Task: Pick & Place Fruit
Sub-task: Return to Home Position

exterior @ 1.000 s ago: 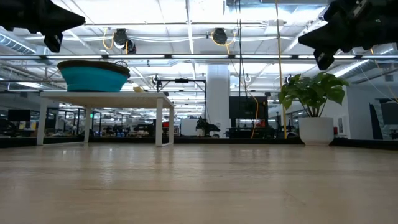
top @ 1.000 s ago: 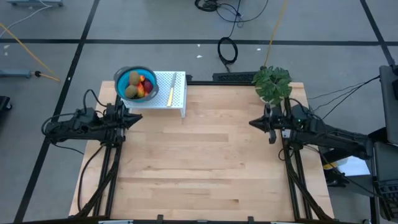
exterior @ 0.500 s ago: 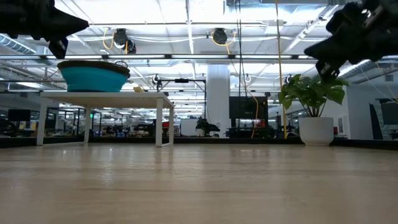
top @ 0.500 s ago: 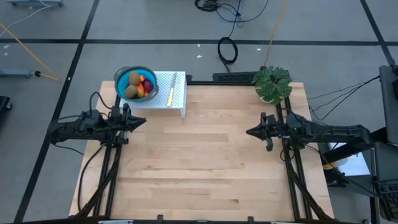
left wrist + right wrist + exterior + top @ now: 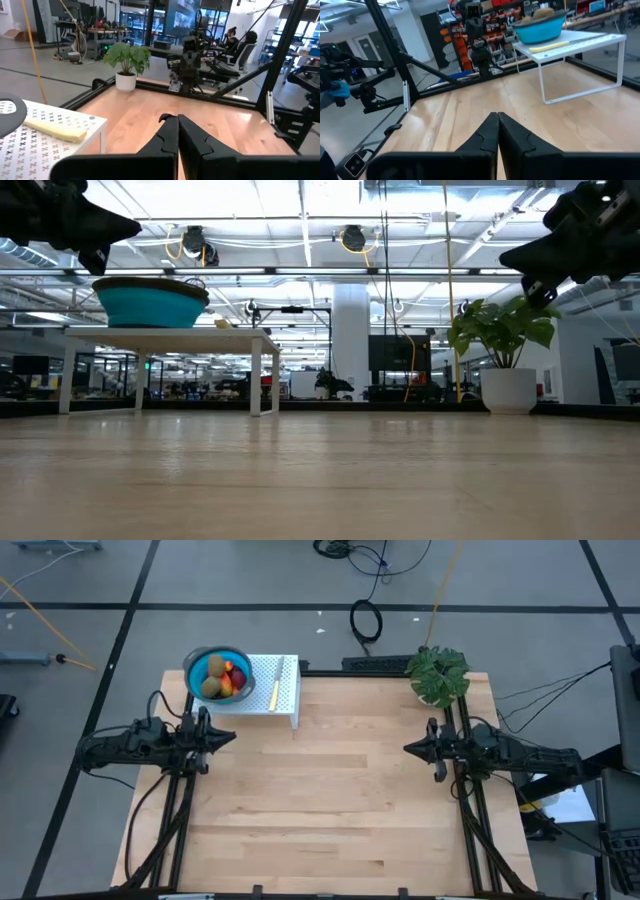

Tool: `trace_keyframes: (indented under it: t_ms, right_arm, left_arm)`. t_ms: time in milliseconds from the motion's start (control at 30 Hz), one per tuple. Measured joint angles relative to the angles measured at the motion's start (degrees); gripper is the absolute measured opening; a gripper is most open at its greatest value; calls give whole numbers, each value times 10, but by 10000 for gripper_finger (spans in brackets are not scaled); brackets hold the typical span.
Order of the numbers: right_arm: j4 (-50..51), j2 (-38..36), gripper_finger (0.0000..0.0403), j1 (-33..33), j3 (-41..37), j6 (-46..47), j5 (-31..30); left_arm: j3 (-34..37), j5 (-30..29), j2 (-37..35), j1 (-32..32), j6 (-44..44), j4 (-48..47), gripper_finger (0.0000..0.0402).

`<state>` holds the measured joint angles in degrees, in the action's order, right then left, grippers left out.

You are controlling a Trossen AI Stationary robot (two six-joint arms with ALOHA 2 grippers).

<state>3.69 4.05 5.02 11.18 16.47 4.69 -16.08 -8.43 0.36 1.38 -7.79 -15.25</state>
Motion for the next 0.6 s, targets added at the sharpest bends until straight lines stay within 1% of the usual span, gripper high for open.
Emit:
trace_keyframes:
  t_ms: [133,267,600]
  right_arm:
    - [32,-40,0,0,0,-16,0]
    - [38,-38,0,0,0,-23,-2]
    - [43,-39,0,0,0,-22,-3]
  left_arm:
    - [2,10,0,0,2,4,0]
    - [25,24,0,0,0,34,0]
    - [95,31,0,0,3,127,0]
